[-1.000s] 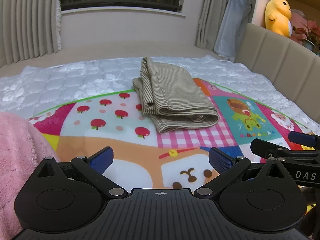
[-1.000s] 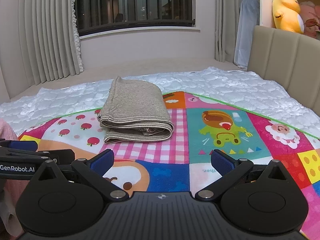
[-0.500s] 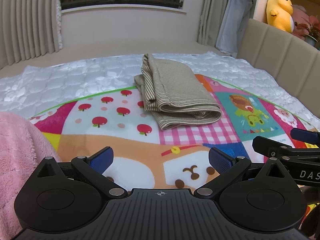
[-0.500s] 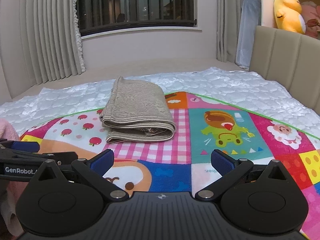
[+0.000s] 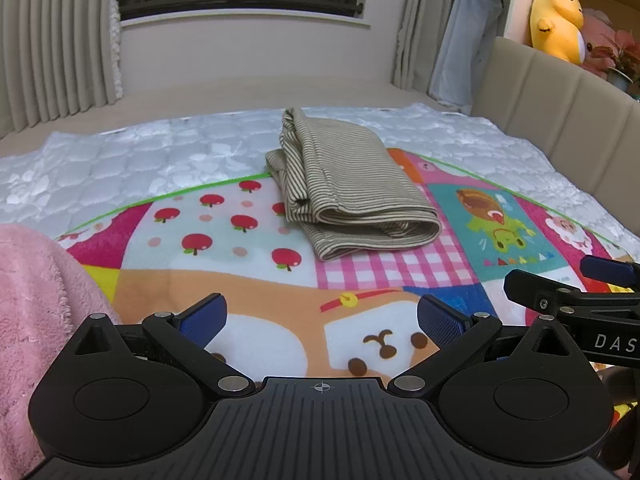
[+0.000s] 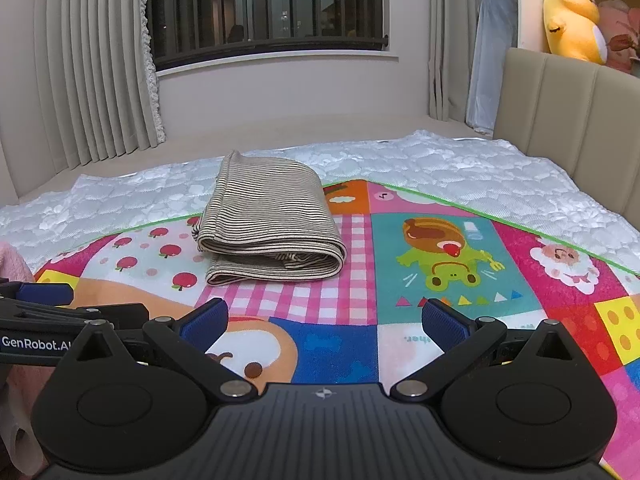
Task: Fold clothes
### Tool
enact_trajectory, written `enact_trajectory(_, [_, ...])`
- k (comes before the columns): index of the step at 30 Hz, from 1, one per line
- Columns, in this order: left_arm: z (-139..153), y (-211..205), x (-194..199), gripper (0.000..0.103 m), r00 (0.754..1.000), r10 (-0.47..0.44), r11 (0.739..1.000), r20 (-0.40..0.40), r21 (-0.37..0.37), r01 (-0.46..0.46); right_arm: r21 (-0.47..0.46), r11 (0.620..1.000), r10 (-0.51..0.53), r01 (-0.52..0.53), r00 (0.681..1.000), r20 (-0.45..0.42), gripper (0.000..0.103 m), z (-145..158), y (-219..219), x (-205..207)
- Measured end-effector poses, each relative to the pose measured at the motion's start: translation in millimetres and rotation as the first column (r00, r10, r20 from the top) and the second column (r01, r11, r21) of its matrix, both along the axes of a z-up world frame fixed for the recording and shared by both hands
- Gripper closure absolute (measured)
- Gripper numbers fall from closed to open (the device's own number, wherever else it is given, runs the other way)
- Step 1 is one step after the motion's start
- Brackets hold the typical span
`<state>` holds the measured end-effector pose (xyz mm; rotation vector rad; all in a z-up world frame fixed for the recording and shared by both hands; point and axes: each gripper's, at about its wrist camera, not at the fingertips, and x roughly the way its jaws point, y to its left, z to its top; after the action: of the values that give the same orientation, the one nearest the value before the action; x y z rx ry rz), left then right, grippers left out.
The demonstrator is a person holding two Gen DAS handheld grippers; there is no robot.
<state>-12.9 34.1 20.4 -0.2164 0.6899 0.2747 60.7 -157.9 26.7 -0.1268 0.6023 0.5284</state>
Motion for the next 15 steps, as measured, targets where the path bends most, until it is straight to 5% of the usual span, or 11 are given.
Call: enact_trajectory(15, [0.5, -1.1, -0.6, 0.000, 1.000, 0.001, 1.000, -0.002, 0.007, -0.001, 0.000, 1.000, 0.003, -0.003, 1.000, -0.006, 0.000, -0.8, -2.2, 0.0])
